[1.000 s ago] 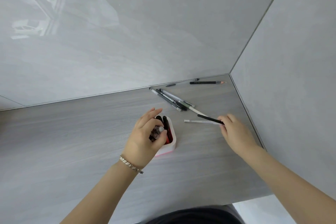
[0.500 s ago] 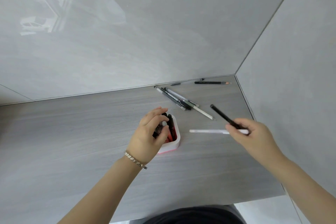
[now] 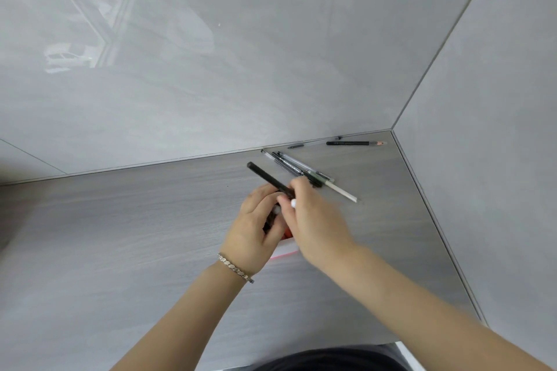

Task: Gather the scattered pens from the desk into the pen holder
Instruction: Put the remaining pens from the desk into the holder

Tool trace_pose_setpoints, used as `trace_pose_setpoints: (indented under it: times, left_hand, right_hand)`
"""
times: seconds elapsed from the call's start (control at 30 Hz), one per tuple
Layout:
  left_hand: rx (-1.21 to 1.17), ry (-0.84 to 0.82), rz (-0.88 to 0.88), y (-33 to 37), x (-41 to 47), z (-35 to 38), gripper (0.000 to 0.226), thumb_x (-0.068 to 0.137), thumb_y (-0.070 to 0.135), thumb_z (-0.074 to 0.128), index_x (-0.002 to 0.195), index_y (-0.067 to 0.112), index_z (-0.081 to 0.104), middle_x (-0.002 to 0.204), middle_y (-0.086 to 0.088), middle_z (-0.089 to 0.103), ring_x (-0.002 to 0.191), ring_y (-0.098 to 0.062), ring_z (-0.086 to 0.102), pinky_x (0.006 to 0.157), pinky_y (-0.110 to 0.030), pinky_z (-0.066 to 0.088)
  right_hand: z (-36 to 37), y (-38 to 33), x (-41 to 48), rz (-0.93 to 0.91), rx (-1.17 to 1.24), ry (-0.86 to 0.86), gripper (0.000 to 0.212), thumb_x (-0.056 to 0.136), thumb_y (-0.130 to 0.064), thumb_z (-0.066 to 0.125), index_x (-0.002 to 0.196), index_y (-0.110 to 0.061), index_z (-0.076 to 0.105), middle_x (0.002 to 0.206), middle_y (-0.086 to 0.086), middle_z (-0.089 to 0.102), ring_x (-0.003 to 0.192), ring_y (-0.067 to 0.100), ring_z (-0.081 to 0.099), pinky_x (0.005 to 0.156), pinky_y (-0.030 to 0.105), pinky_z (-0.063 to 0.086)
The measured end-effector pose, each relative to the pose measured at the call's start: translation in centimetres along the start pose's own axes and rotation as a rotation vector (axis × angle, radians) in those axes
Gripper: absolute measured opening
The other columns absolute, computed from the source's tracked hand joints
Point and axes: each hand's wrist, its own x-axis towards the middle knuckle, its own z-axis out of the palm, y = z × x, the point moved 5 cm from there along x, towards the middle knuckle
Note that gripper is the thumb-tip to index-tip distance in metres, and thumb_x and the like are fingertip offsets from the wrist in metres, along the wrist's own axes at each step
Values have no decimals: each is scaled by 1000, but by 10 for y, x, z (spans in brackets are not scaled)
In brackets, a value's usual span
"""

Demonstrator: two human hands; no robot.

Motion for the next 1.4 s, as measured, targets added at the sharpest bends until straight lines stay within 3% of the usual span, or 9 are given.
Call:
trace_pose_setpoints:
  times: [0.13,0.3,0.5,0.67,0.77,0.93,1.2,1.33,1.4]
  left_hand:
    - [-46,-38,-51,-1,-1,-2,40,82,32,39,114,12,53,116,7,48,105,-5,46,90,-3,35]
    - [-139,11,-147,-3,-4,-1,45,83,24,48,127,25,36,95,0,58,81,-16,57,71,-17,48]
    - [-127,4,-156,-3,-7,1,49,84,24,44,131,23,31,102,4,56,90,-20,58,80,-32,51]
    - [29,-52,11,1,-6,1,39,87,25,33,125,33,41,134,-2,41,133,-16,30,108,-29,32]
    - [129,-57,81,-2,-6,4,31,89,25,38,115,26,56,133,-10,46,132,-16,27,106,-27,23]
    - [40,3,93,-8,-6,4,28,92,26,39,104,16,62,125,4,47,133,-19,28,111,-15,22]
    - [-89,-19,31,-9,-7,-1,31,88,23,43,119,20,49,133,-2,43,136,-16,26,112,-13,20]
    - [-99,6,-50,-8,-13,-2,58,86,26,44,139,24,20,148,-1,18,141,-13,10,111,-7,12]
    - [-102,-12,-110,-10,-17,-2,58,86,34,40,139,30,17,149,10,9,142,-8,2,113,-10,9]
  right_hand:
    - [16,3,10,-14,-43,47,30,96,-25,34,117,-5,41,114,14,53,102,30,50,79,40,44]
    - [20,23,-3,-58,28,89,46,92,-31,35,138,-28,28,100,7,44,85,27,52,73,38,48]
    - [31,31,-1,0,-55,-26,58,87,-48,19,139,-37,-5,103,12,43,97,29,46,94,37,40]
    - [-12,44,-2,95,227,-40,45,97,-34,23,141,-28,24,120,6,43,107,9,42,91,13,26]
    - [-58,58,-24,95,139,96,34,95,-20,38,126,-21,52,81,3,48,73,5,48,68,4,34]
    - [-84,55,-52,79,33,6,13,83,-14,62,91,-16,72,74,-5,57,75,5,53,63,5,37]
    - [-18,30,-14,-57,-81,-61,7,79,-12,67,84,-10,70,84,6,63,73,21,59,69,35,49]
    - [20,23,-10,-231,-96,72,33,95,-26,37,109,-8,60,109,10,68,110,14,46,90,27,38]
    - [37,25,-20,-218,-125,-11,47,94,-31,24,134,-8,33,142,6,45,137,13,18,104,27,21]
